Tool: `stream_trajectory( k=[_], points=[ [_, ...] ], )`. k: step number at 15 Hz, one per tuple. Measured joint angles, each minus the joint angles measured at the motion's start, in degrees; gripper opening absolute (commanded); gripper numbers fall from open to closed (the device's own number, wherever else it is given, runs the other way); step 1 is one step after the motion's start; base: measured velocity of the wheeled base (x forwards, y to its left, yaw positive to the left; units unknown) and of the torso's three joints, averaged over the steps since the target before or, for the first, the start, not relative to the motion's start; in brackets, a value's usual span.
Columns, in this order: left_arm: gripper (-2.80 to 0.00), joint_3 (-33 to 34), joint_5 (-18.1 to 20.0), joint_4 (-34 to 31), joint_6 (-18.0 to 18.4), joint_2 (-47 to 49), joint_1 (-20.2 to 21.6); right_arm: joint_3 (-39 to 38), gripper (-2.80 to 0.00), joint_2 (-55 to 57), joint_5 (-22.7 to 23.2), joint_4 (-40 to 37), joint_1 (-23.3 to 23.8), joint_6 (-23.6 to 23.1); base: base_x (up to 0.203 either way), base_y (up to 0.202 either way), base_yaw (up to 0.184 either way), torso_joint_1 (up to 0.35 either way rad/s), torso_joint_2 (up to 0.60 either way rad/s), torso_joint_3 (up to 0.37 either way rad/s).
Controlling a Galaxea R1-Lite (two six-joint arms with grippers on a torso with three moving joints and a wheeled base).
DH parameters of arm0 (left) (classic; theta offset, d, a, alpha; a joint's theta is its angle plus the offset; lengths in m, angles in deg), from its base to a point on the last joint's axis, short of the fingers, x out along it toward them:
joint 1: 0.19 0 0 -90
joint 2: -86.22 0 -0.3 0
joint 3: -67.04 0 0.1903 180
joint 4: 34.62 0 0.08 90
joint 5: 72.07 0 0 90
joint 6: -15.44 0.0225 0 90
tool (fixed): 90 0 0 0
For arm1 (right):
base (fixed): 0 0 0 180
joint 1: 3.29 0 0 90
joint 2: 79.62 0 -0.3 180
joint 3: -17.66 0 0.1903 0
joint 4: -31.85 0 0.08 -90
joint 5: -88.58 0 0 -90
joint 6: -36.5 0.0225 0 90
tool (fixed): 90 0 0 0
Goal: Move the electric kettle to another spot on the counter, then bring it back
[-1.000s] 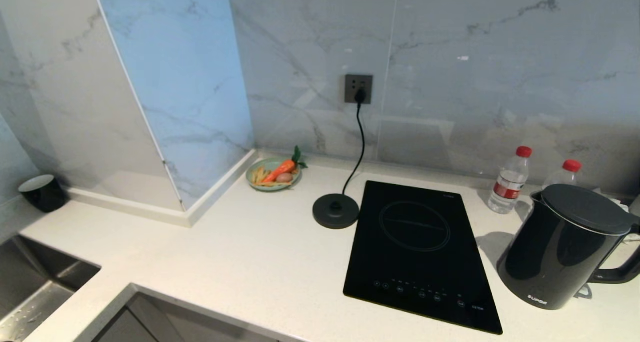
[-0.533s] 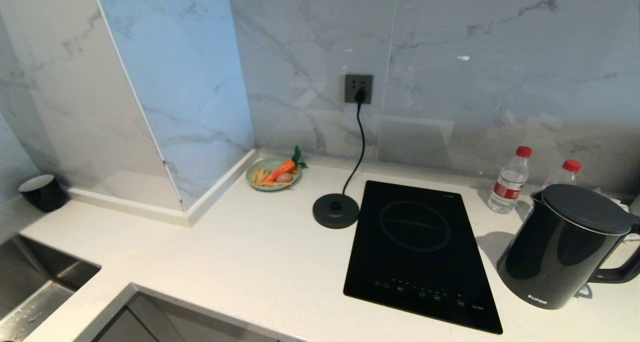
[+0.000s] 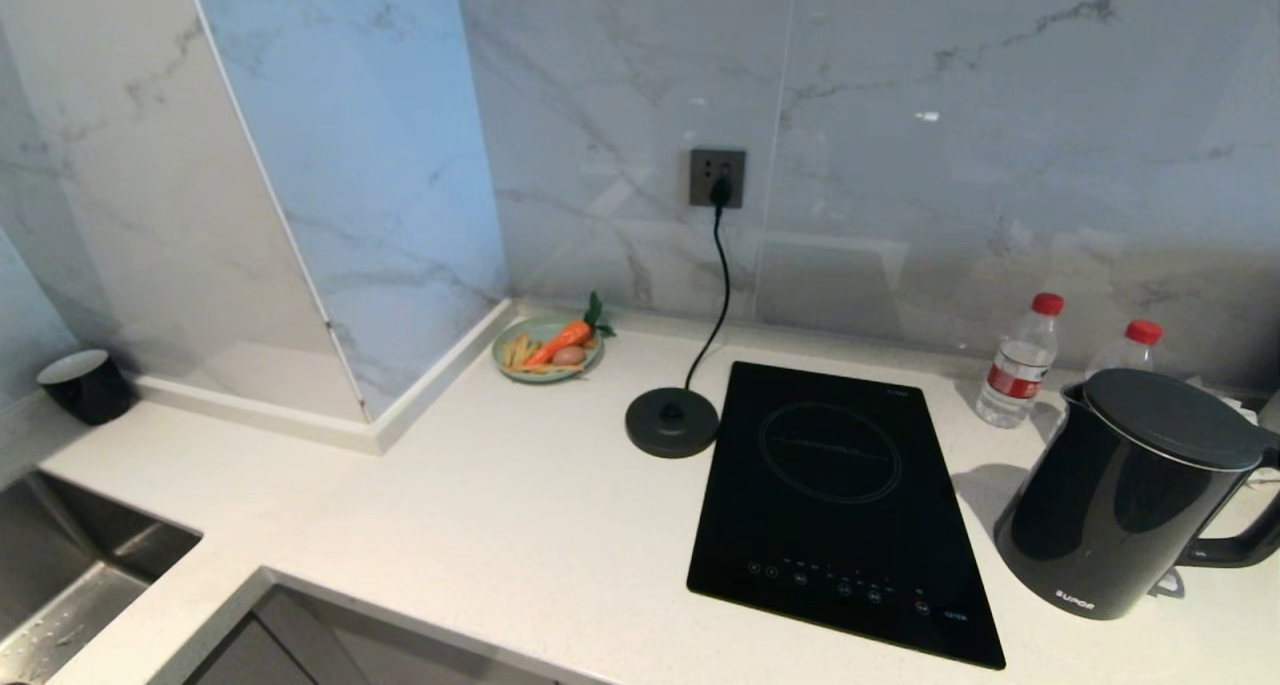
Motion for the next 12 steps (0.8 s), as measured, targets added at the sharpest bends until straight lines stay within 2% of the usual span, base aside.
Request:
stream_trajectory(
  k=[7,8,12],
  points=[
    [-2.8,0.0,0.0,0.0,0.0,0.0,0.0,0.0,0.0,0.0,0.0,0.0,0.0,0.0,0.0,0.0,0.0,0.0,0.0,0.0],
    [-2.8,0.0,0.0,0.0,0.0,0.0,0.0,0.0,-2.8,0.0,0.0,0.0,0.0,0.0,0.0,0.0,0.0,0.0,0.0,0.0],
    [-2.8,0.0,0.0,0.0,0.0,0.0,0.0,0.0,-2.8,0.0,0.0,0.0,0.0,0.0,0.0,0.0,0.0,0.0,0.0,0.0]
  ],
)
